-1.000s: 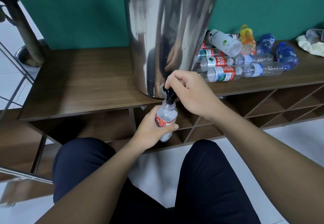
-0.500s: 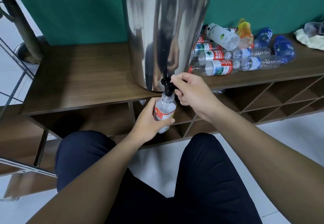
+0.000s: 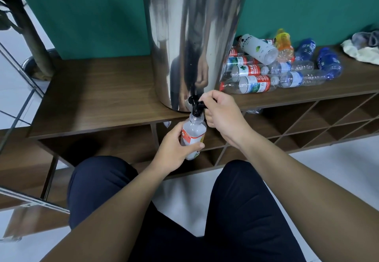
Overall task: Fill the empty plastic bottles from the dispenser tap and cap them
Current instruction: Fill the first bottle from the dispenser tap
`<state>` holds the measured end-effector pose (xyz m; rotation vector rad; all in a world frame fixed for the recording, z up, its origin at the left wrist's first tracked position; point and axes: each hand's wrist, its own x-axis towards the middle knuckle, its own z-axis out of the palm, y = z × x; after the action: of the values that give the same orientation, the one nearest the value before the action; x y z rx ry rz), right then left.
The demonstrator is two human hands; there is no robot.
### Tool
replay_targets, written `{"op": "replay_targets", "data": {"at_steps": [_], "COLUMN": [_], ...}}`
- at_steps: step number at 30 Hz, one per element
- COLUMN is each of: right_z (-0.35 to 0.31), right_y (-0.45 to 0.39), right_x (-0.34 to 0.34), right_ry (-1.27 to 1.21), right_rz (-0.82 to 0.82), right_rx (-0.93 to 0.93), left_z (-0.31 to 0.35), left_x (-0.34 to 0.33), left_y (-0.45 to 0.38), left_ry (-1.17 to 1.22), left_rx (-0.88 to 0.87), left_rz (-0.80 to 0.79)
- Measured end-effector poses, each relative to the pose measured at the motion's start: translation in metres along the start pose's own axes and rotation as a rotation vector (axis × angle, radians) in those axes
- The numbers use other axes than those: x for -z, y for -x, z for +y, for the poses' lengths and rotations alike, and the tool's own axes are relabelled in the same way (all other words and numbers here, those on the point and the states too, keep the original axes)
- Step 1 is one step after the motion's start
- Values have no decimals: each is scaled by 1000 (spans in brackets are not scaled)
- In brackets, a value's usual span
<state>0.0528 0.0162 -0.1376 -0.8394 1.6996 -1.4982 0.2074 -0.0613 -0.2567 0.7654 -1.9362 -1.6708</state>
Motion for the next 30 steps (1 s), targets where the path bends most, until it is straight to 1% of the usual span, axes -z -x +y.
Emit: {"op": "replay_targets", "data": {"at_steps": [5,11,17,21,30], "right_z": [4,7,12,13,12], "right_y": [-4,-3,-4,-4,-4], "right_x": [2,0,0,-2,-2], "right_ry": [-38,-44,0,80,84], "right_rz": [-20,-7,40,84,81], "right_rx": [3,26,44,81,81], "left_z": [-3,-3,-2,0,1], "left_x": [-2,-3,0,1,0], "left_y": [-2,-3,-2,-1,0], "left_ry": [-2,3,-3,-11,-17], "left_rx": [-20,-19,-3,5,10], "left_rz": [15,2,-10,-10,-3]}}
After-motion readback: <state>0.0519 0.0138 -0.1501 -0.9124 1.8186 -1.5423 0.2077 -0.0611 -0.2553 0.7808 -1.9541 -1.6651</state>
